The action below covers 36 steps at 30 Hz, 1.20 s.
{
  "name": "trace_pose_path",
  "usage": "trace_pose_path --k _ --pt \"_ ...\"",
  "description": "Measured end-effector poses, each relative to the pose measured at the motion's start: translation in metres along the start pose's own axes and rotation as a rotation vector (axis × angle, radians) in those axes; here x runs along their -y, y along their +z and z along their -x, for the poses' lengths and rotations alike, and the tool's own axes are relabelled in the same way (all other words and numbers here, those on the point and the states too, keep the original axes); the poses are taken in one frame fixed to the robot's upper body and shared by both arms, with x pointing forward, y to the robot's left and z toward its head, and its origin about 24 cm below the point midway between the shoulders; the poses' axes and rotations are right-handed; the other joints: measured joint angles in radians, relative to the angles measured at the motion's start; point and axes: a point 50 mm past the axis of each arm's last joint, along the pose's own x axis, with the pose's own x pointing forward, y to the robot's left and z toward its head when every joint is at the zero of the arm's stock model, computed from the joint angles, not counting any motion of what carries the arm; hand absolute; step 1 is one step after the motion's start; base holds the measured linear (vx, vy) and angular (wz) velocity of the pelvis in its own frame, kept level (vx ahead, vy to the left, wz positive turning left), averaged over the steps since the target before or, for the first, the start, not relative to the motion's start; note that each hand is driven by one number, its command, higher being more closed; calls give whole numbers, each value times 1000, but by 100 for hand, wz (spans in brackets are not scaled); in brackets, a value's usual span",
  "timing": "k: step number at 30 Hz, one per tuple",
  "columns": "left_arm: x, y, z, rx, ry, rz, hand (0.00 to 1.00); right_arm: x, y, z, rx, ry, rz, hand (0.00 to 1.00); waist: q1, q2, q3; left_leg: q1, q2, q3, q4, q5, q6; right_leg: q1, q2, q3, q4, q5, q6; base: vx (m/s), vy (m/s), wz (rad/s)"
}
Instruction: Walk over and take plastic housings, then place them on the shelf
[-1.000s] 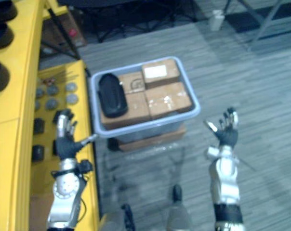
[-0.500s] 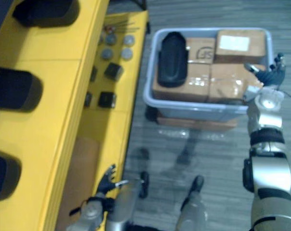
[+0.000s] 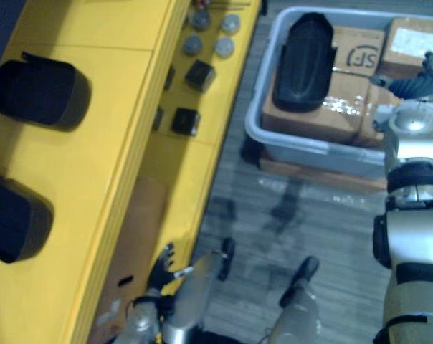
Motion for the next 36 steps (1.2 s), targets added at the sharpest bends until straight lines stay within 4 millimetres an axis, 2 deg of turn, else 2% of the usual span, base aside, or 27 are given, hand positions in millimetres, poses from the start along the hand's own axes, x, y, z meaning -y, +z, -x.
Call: trace_pose_path --k 4,6,7,9,12,16,18,20,23,24,25,26,27,28,29,30,31,32,33,34,35,36 --pt "1 -1 0 -7 7 37 0 13 -6 -3 -42 -34 63 0 17 8 -5 -18 -9 -9 -1 5 1 -19 -12 -11 22 -14 -1 -5 39 11" --pt "3 -5 1 -24 8 51 0 24 -4 -5 -37 -59 93 0 19 25 -18 -36 -21 -26 -2 11 3 -28 -21 -26 29 -18 1 -13 49 24" --pt "3 -6 1 -31 17 77 0 29 -4 -5 -30 -70 126 0 35 31 -22 -37 -26 -23 -9 15 3 -38 -29 -23 37 -22 3 -11 36 11" --pt "2 -9 2 -46 17 82 0 29 -3 -5 -18 -83 168 0 47 45 -31 -37 -31 -26 -18 20 3 -40 -34 -27 37 -23 3 -4 23 5" --pt "0 -16 4 -70 26 90 0 35 6 -5 21 -210 157 0 69 73 -52 -58 -32 -31 -17 21 3 -57 -34 -33 38 -24 2 1 14 3" --pt "-7 -26 7 -106 44 61 0 41 15 -3 99 -329 124 0 72 76 -55 -57 -33 -38 -18 21 2 -50 -34 -44 38 -30 3 21 17 6" --pt "-10 -35 11 -143 57 49 0 44 30 -1 201 -374 33 0 70 75 -54 -49 -32 -42 -17 21 2 -43 -34 -47 41 -34 1 26 15 3" --pt "-11 -35 13 -138 61 49 0 46 33 2 257 -377 -36 0 64 72 -51 -28 -29 -43 -17 18 -3 -21 -32 -49 42 -41 0 0 0 0" --pt "-16 -30 20 -83 70 32 0 28 25 18 360 -312 -199 0 16 39 -28 57 -14 -31 -14 -12 -11 46 -24 -44 60 -71 -1 24 9 -14" --pt "-21 -22 24 -31 79 15 0 13 14 32 407 -239 -264 0 -17 8 -6 101 2 -18 -8 -31 -14 75 -12 -32 69 -81 -3 23 10 -35" --pt "-25 -17 25 -7 92 14 0 7 6 40 416 -207 -286 0 -29 -7 5 114 11 -10 2 -41 -16 85 -7 -22 78 -89 -2 10 14 -48" --pt "-29 -9 27 35 102 7 0 -5 -15 60 419 -152 -340 0 -54 -37 22 142 27 4 28 -71 -21 99 5 -6 112 -113 -8 22 16 -37" --pt "-32 -5 27 56 114 5 0 -11 -29 73 406 -124 -373 0 -66 -55 32 156 36 6 41 -84 -23 105 5 2 137 -130 -10 32 14 -37" --pt "-35 2 28 91 120 -15 0 -24 -61 101 344 -69 -421 0 -100 -95 42 179 46 13 65 -114 -26 106 4 11 201 -164 -19 41 13 -43" --pt "-36 7 29 112 121 -34 0 -35 -92 129 253 -30 -447 0 -120 -123 43 207 68 34 92 -147 -29 96 6 20 263 -180 -40 34 25 -58" --pt "-35 9 30 120 118 -50 0 -40 -105 143 208 -16 -444 0 -123 -139 42 227 83 54 97 -160 -28 90 7 34 281 -181 -41 33 58 -94" --pt "-35 14 32 143 123 -56 0 -46 -126 166 138 3 -435 0 -134 -167 41 267 106 92 96 -177 -22 91 10 38 294 -178 -36 33 56 -108" --pt "-35 22 31 173 138 -50 0 -45 -140 182 100 4 -416 0 -143 -175 39 295 139 126 97 -195 -13 75 25 37 317 -157 -18 -13 69 -106" --pt "-36 26 30 188 149 -45 0 -44 -144 187 89 5 -402 0 -147 -178 36 305 153 138 97 -204 -16 61 33 41 304 -175 -31 -74 49 -103" --pt "-40 34 30 222 170 -46 0 -41 -153 194 66 9 -372 0 -160 -204 20 318 185 174 97 -220 -31 46 42 42 190 -165 -32 -91 23 -71" --pt "-44 37 30 232 184 -55 0 -39 -157 197 55 5 -364 0 -163 -217 12 319 194 178 104 -228 -39 42 40 44 149 -151 -32 -44 -68 -68" --pt "-52 42 28 251 218 -69 0 -33 -166 207 22 -9 -355 0 -171 -245 -4 324 232 186 127 -251 -67 22 37 49 105 -114 -34 54 -157 -35"
